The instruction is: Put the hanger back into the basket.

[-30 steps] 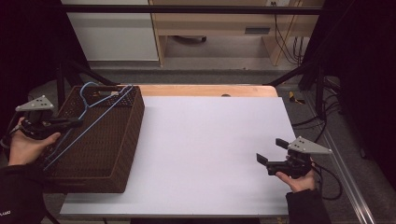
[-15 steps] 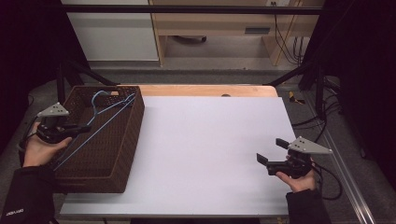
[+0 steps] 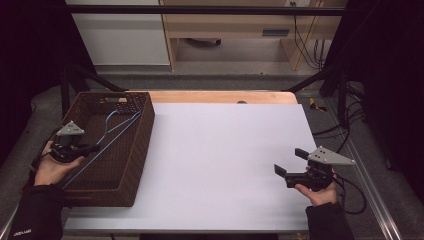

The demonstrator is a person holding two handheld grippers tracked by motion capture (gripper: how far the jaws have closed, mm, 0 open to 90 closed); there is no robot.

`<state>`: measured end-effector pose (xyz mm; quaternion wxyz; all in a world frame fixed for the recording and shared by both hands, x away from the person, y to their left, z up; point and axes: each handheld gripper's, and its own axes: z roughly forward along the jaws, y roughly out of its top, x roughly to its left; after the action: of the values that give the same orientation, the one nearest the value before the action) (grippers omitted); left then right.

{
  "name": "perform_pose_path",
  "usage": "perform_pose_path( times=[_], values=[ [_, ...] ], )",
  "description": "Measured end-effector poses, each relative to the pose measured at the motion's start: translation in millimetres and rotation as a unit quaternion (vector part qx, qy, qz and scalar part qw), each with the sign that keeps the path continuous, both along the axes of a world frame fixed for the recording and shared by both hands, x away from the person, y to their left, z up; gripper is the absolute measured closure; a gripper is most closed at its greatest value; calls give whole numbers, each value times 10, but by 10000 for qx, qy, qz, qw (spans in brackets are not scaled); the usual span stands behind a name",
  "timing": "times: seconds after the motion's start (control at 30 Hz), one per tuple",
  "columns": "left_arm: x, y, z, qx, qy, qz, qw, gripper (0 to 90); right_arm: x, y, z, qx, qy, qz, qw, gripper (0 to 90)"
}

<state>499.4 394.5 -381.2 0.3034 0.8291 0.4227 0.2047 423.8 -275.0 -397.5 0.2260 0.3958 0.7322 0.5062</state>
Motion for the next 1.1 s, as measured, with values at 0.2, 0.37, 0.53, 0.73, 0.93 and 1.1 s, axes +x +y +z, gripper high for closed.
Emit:
perform_pose_path(
  times=[0.2, 0.37, 0.53, 0.73, 0.93, 1.1],
  values=[
    [-64, -30, 74, -162, -194, 8, 9997, 787, -7, -6, 9, 8, -13, -6, 10000, 46],
    [-150, -72, 211, -383, -462, 10, 9982, 703, -17, -11, 25, 28, -41, -14, 10000, 46],
    [-261, -177, 369, -907, -850, 31, 9922, 611, -23, -15, 36, 59, -62, -1, 10000, 46],
    [-415, -402, 481, -1387, -1266, -85, 9822, 482, -33, -9, 46, 101, -78, -2, 9999, 43],
    [-545, -635, 506, -1630, -1503, -186, 9749, 329, -36, -10, 50, 105, -101, 13, 9999, 42],
    [-639, -858, 487, -1686, -1597, -239, 9724, 200, -34, -2, 46, 115, -100, 20, 9999, 41]
  ],
)
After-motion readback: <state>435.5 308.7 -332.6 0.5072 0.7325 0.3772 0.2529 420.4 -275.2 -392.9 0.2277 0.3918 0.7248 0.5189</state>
